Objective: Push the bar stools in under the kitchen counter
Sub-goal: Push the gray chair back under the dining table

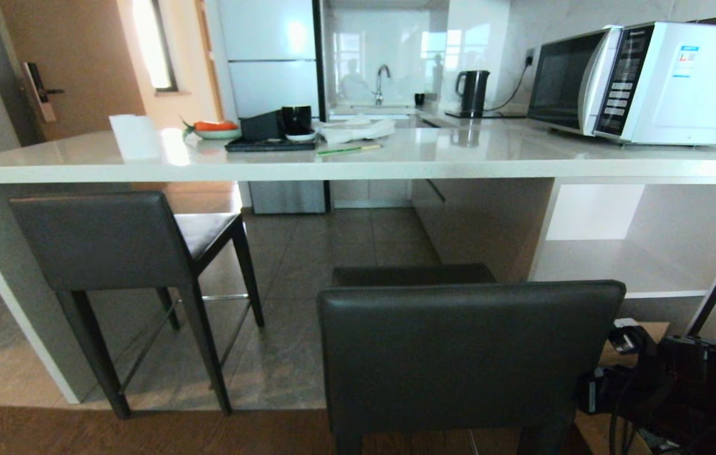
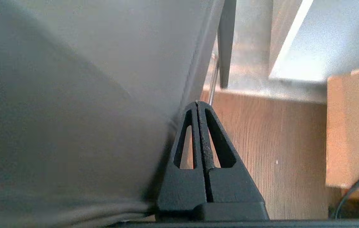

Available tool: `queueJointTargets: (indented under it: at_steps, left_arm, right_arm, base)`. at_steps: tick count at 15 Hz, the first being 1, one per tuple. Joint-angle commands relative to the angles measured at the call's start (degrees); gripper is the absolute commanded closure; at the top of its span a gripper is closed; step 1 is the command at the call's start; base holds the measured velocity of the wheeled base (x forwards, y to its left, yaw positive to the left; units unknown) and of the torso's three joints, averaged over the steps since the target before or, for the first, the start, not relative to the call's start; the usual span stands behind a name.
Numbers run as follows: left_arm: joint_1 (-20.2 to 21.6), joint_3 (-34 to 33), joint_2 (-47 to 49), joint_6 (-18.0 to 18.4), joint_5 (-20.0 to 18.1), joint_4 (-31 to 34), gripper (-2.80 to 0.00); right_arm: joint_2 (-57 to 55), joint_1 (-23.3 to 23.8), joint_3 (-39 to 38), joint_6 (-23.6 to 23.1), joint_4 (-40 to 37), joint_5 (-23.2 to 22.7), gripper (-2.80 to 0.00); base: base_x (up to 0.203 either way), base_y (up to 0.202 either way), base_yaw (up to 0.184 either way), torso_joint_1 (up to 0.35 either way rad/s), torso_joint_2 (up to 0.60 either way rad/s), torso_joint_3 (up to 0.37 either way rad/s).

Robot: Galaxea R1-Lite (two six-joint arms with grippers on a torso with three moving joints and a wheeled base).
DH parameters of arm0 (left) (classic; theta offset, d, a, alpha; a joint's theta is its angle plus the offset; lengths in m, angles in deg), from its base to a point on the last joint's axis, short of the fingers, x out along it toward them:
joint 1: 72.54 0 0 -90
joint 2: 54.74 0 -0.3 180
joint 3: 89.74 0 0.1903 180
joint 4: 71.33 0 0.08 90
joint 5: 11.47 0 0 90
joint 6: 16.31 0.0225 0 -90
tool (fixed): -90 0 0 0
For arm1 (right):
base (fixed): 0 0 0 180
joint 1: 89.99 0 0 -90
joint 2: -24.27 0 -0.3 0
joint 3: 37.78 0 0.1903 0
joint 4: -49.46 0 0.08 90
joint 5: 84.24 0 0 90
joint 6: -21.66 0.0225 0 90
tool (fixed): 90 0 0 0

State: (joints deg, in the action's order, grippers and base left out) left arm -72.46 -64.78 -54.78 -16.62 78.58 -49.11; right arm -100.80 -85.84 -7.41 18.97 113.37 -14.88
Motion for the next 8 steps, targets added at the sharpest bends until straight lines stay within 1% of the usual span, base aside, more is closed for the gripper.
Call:
queueJointTargets:
  at_steps: [1,3,4,5,7,8]
  left_arm:
    - [0.01,5.71,0.79,-0.46,-0.2,0.46,0.0]
    - [0.02,12.49,6.48,-1.42,-0.41,1.16,0.0]
    - [0.16,15.09,11.28,-2.58,-0.47,0.31,0.0]
    - [0.38,17.08,17.11,-3.68,-0.52,-2.1,0.0]
    - [0.28,18.67,29.05,-4.93,-0.88,-11.38,0.0]
    - [-0.65,18.13,35.16,-5.25,-1.54,-16.51,0.0]
  right_arm:
    - [2.45,0.66,-0.41,0.11,0.39,0.11,0.0]
    - [3.79,0.68,-0.73,0.13,0.39,0.21,0.0]
    - [4.76,0.68,-0.99,0.17,0.39,0.26,0.0]
    - [5.27,0.68,-0.86,0.31,0.39,0.6,0.0]
    - [5.27,0.63,0.13,1.76,0.39,3.72,0.0]
    - [5.36,0.59,0.37,2.5,0.39,4.46,0.0]
  base:
    - [0.0,0.0,0.0,0.0,0.0,0.0]
    - [0.0,0.0,0.0,0.0,0.0,0.0]
    - [0.0,0.0,0.0,0.0,0.0,0.0]
    - [0.0,0.0,0.0,0.0,0.0,0.0]
    - [0.0,0.0,0.0,0.0,0.0,0.0]
    - [0.0,0.0,0.0,0.0,0.0,0.0]
